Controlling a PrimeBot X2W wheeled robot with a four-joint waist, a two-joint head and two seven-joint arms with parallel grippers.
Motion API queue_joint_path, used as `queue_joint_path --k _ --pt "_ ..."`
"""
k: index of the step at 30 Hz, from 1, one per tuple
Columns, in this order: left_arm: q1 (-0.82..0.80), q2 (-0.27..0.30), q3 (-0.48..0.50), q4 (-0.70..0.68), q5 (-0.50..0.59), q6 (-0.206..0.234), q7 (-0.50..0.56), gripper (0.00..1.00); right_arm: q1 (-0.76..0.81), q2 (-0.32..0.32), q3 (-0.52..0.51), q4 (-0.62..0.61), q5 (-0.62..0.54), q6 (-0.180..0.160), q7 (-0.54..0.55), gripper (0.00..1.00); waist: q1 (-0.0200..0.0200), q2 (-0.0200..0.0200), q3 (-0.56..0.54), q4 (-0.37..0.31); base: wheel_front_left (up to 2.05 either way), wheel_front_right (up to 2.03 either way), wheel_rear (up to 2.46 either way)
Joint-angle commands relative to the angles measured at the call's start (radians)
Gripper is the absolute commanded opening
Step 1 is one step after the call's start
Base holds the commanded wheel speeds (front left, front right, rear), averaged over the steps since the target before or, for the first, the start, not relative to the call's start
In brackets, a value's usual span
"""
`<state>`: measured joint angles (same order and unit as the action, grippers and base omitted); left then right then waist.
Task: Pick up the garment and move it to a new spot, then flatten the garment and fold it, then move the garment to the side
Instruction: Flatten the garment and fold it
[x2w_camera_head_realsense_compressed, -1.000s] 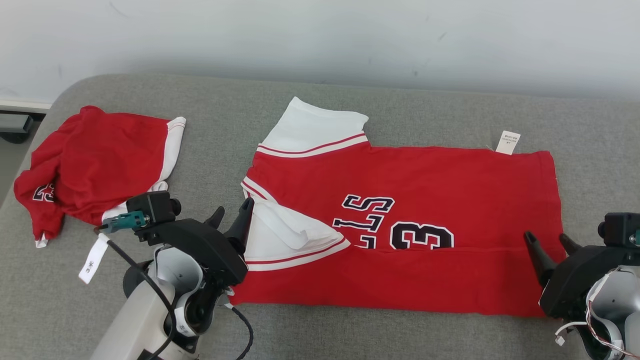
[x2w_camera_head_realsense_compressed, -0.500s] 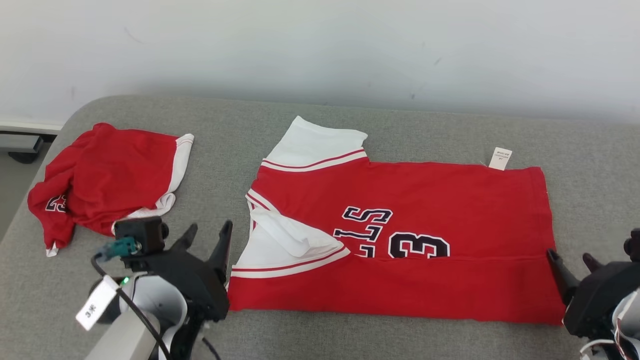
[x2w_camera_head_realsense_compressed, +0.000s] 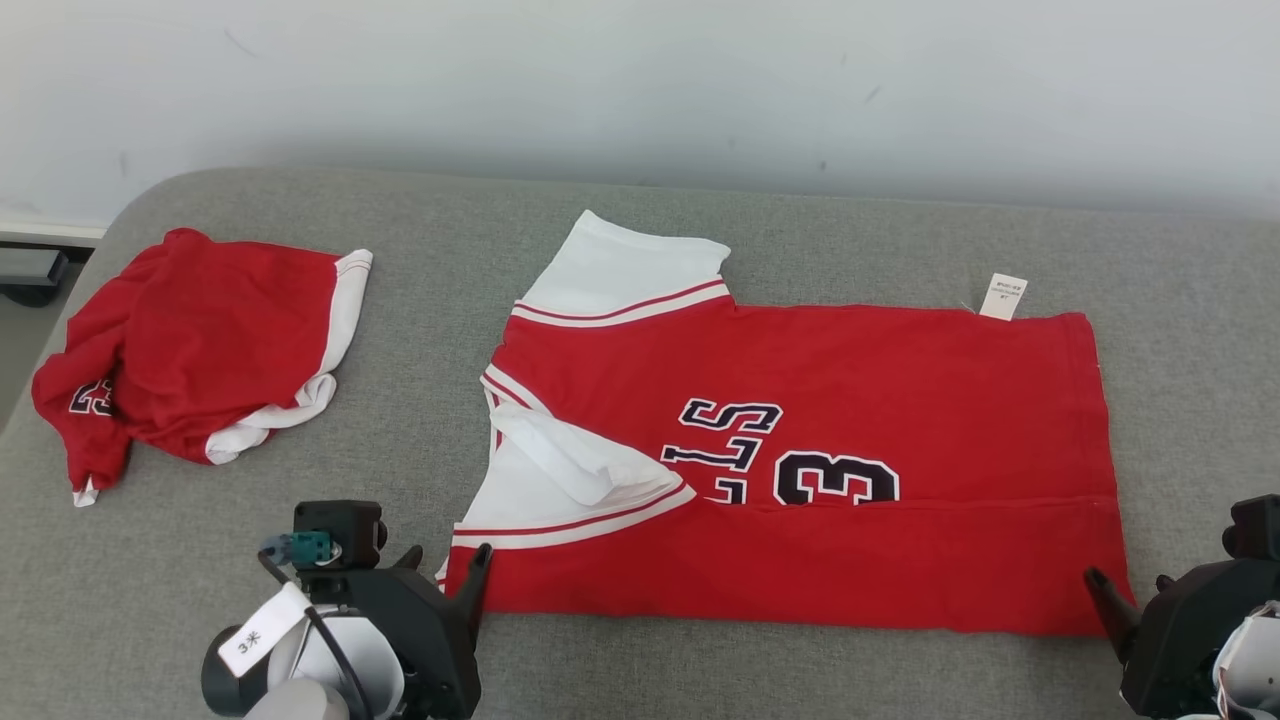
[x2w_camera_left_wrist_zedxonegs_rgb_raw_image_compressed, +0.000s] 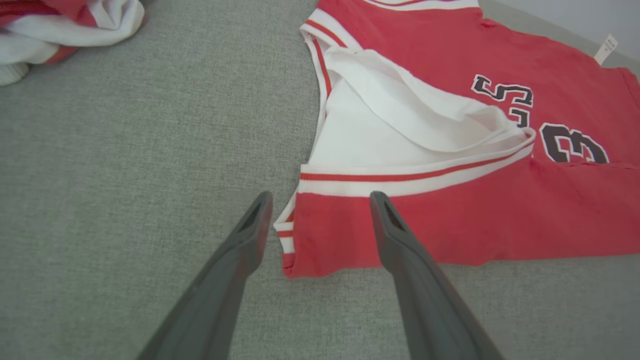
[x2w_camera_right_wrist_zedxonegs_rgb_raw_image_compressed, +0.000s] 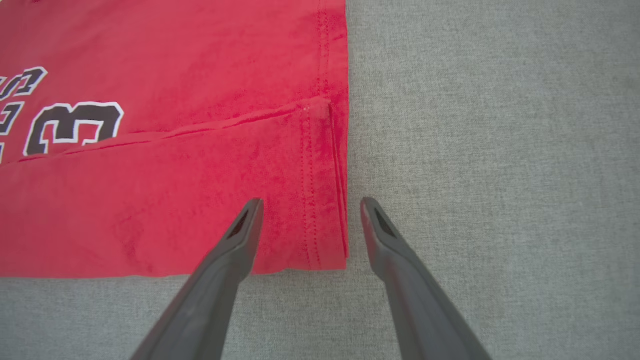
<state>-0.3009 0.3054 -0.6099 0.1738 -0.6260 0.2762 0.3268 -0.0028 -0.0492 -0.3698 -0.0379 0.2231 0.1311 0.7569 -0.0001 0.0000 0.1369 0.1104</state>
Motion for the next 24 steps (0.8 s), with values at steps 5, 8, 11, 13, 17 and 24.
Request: queue_joint_path --k 5,8,11,13,17,24 --pt "-0.010 0.009 -0.018 0.034 0.012 0.005 0.041 1.00 0.006 -0.003 0.010 0.015 -0.015 -0.001 0.012 1.00 0.0001 0.0000 0.008 -0.007 0.00 0.00 0.00" --pt "-0.008 0.019 -0.026 0.042 0.019 0.014 0.058 1.00 0.014 -0.003 0.011 0.019 -0.021 -0.001 0.015 1.00 0.0001 0.0000 0.011 -0.010 0.00 0.00 0.00" --pt "-0.003 0.021 -0.024 0.051 0.013 0.018 0.059 1.00 0.013 -0.003 0.014 0.020 -0.026 -0.001 0.014 1.00 0.0001 0.0000 0.014 -0.012 0.00 0.00 0.00" --pt "0.002 0.021 -0.025 0.061 0.008 0.019 0.058 1.00 0.015 -0.003 0.016 0.027 -0.027 -0.001 0.007 1.00 0.0001 0.0000 0.016 -0.013 0.00 0.00 0.00" --pt "0.004 0.016 -0.026 0.082 0.001 0.015 0.055 1.00 0.005 -0.003 0.027 0.046 -0.026 -0.001 -0.012 1.00 0.0001 0.0000 0.017 -0.016 0.00 0.00 0.00" --pt "0.002 0.000 -0.029 0.114 -0.024 -0.003 0.056 0.30 -0.010 -0.003 0.039 0.082 -0.029 -0.001 -0.031 1.00 0.0001 0.0000 0.015 -0.012 0.00 0.00 0.00"
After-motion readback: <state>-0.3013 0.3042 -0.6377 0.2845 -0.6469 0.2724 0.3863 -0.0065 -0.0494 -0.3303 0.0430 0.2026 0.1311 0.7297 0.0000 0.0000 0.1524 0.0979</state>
